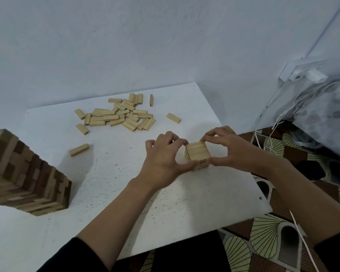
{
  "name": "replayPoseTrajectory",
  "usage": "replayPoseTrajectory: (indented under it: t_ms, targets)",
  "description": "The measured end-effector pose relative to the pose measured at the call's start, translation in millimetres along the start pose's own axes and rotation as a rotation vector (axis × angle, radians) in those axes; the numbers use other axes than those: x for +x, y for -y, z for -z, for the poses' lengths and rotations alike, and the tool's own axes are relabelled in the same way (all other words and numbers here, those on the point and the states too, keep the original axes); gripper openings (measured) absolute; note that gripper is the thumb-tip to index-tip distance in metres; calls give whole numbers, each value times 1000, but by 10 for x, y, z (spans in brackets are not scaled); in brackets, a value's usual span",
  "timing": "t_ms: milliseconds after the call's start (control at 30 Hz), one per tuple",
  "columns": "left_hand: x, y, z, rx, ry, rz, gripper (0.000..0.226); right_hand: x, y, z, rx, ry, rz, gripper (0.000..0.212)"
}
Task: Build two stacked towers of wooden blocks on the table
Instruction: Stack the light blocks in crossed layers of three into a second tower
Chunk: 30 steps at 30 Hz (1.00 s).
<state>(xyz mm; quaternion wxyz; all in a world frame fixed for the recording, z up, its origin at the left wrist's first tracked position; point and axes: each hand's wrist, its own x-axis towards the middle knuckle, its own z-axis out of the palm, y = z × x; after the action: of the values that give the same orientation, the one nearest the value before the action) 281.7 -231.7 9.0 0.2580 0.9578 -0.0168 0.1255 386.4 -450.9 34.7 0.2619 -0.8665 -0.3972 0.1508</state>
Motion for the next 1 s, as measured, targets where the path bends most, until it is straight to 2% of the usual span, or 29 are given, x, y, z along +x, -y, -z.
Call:
replayPoseTrajectory:
  t_ms: [400, 800, 1000]
  targets:
    - [-22, 12, -87, -29, -46, 20, 54, 20, -140, -62, 19, 12, 21, 56]
    - [-31, -2, -78, -45, -17, 41, 58, -24, -134, -53, 56, 4, -12, 61]
    - [-25, -3, -68, -56, -19, 52, 52, -26, -150, -60, 80, 10, -17, 62]
